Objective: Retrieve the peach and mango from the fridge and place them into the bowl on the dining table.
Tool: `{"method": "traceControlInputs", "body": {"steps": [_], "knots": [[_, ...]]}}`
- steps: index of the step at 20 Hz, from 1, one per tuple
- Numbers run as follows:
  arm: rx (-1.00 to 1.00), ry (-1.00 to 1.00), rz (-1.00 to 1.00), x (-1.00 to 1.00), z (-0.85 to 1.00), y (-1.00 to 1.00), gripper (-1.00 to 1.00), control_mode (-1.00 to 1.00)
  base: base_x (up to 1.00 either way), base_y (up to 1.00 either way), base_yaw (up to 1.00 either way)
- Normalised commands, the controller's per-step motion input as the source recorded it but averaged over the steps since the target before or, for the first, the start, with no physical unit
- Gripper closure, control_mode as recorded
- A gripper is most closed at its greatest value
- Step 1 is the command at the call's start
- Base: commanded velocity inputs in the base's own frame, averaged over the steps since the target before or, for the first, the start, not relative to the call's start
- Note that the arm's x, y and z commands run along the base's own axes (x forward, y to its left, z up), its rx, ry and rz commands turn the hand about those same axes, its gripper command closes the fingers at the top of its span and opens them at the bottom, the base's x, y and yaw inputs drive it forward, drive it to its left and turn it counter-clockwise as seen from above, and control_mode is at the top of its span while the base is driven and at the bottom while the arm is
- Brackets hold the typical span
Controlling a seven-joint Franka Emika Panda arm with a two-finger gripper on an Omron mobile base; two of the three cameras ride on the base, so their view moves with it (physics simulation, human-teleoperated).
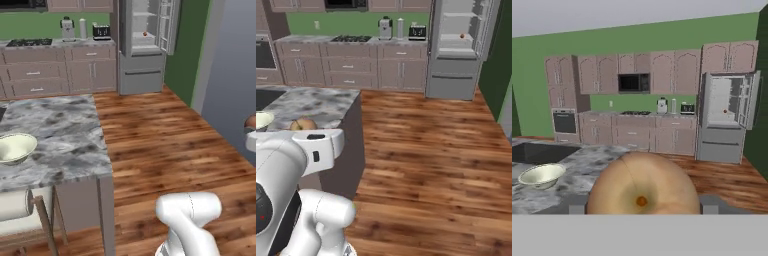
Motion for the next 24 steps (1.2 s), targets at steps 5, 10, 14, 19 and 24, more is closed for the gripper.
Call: {"method": "traceControlInputs", "body": {"steps": [5, 10, 14, 19, 24], "knots": [[0.00, 0.00, 0.00, 0.00, 0.00, 0.00, 1.00, 1.00, -0.76, 0.55, 0.02], [0.00, 0.00, 0.00, 0.00, 0.00, 0.00, 1.00, 1.00, 0.00, 0.62, 0.28], [0.00, 0.00, 0.00, 0.00, 0.00, 0.00, 1.00, 1.00, 0.21, 0.52, 0.33], [0.00, 0.00, 0.00, 0.00, 0.00, 0.00, 1.00, 1.00, 0.62, 0.40, 0.28], [0.00, 0.00, 0.00, 0.00, 0.00, 0.00, 1.00, 1.00, 0.73, 0.26, 0.25]]}}
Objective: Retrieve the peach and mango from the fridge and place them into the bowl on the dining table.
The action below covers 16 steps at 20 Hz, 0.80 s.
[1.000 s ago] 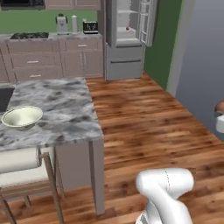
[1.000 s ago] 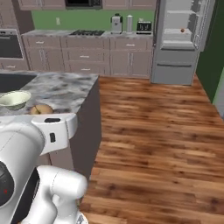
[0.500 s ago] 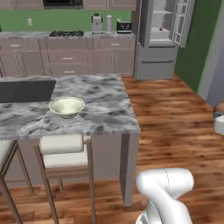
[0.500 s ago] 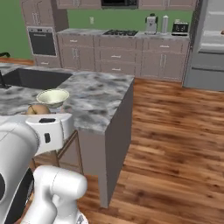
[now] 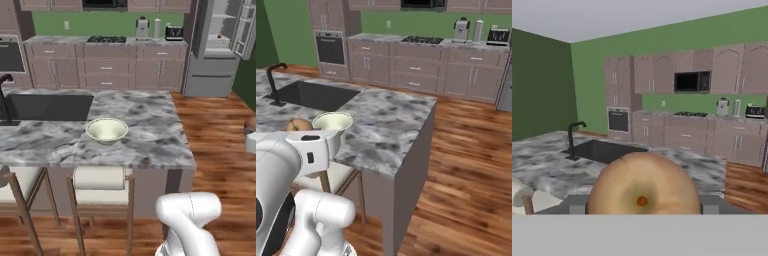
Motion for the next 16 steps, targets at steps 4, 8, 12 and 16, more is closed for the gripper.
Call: {"method": "traceControlInputs", "body": {"steps": [4, 8, 12, 16], "knots": [[0.00, 0.00, 0.00, 0.00, 0.00, 0.00, 1.00, 1.00, 0.96, 0.15, 0.22], [0.00, 0.00, 0.00, 0.00, 0.00, 0.00, 1.00, 1.00, 0.98, 0.11, 0.27], [0.00, 0.00, 0.00, 0.00, 0.00, 0.00, 1.00, 1.00, 0.94, 0.06, 0.35], [0.00, 0.00, 0.00, 0.00, 0.00, 0.00, 1.00, 1.00, 0.98, 0.02, 0.38]]}}
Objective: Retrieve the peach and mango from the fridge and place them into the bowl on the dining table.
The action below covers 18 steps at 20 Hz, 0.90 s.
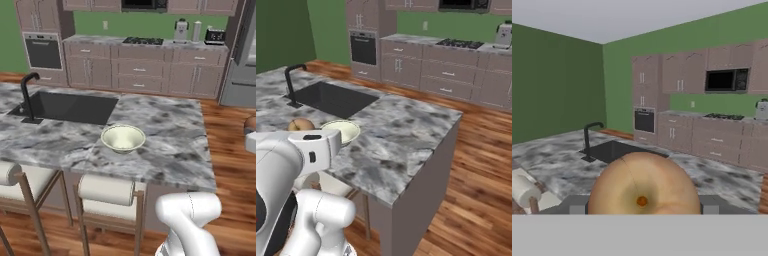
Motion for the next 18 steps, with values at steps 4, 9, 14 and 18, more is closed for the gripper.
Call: {"method": "traceControlInputs", "body": {"steps": [4, 9, 14, 18], "knots": [[0.00, 0.00, 0.00, 0.00, 0.00, 0.00, 1.00, 1.00, 1.00, 0.01, 0.39], [0.00, 0.00, 0.00, 0.00, 0.00, 0.00, 1.00, 1.00, 1.00, 0.03, 0.39], [0.00, 0.00, 0.00, 0.00, 0.00, 0.00, 1.00, 1.00, 0.80, 0.20, 0.20], [0.00, 0.00, 0.00, 0.00, 0.00, 0.00, 1.00, 1.00, 0.19, 0.15, 0.00]]}}
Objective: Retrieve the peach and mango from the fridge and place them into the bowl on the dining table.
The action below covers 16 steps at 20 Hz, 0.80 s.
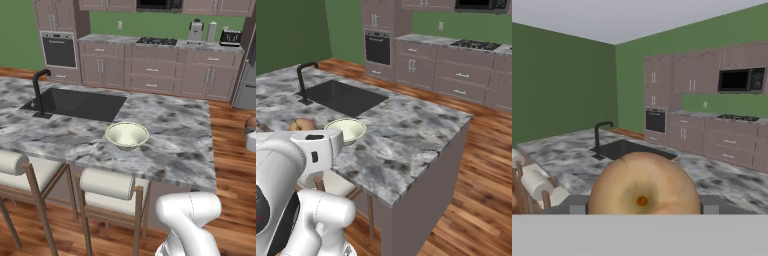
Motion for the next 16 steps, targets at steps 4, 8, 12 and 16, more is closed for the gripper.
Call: {"method": "traceControlInputs", "body": {"steps": [4, 8, 12, 16], "knots": [[0.00, 0.00, 0.00, 0.00, 0.00, 0.00, 1.00, 1.00, 0.10, 0.00, 0.00], [0.00, 0.21, 0.00, 0.51, 0.00, 0.12, 1.00, -1.00, 0.07, 0.01, 0.00], [0.00, 0.38, 0.00, 0.99, 0.00, 0.19, 1.00, -1.00, 0.00, 0.00, 0.00], [0.00, 0.31, 0.00, 0.87, -0.02, 0.19, 1.00, -1.00, 0.00, 0.00, 0.00]]}}
